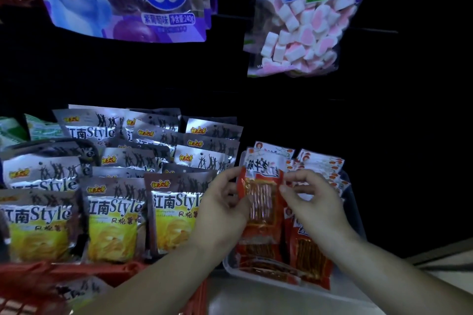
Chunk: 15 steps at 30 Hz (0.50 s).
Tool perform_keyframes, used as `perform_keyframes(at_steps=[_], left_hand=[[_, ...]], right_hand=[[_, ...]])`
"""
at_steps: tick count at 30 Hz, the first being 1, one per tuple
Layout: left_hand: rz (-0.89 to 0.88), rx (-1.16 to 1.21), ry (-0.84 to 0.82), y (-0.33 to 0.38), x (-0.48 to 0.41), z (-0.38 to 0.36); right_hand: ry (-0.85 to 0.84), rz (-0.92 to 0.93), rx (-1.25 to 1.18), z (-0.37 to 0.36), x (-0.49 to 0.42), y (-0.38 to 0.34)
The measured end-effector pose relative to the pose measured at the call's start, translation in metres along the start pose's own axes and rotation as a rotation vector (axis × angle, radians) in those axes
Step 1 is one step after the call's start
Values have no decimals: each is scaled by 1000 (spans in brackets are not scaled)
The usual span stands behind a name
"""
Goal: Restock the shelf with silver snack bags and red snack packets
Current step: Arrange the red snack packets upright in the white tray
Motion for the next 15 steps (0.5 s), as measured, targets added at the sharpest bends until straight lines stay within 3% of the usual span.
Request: perform_keyframes(at_steps=[5, 8, 11, 15], left_hand=[[-225, -291, -68, 16, 13, -22], [-134, -344, -224, 5, 7, -30], [-74, -429, -107, -4, -10, -5], [-58, -455, -23, -12, -19, 13]], right_hand=[[-180, -200, -503, -19, -1, -19], [-68, -207, -284, -9, -8, -7], [-47, -218, -111, -3, -10, 14], [-338, -308, -188, -26, 4, 35]])
Point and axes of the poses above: each hand's wrist, its own x-axis away from the middle knuckle, its own z-axis out of the back of the hand, y = z × x, the point moved 8 cm from there along -x, towards the middle knuckle, and after that the axes turned 12 degrees about z, right-handed, at the moved point
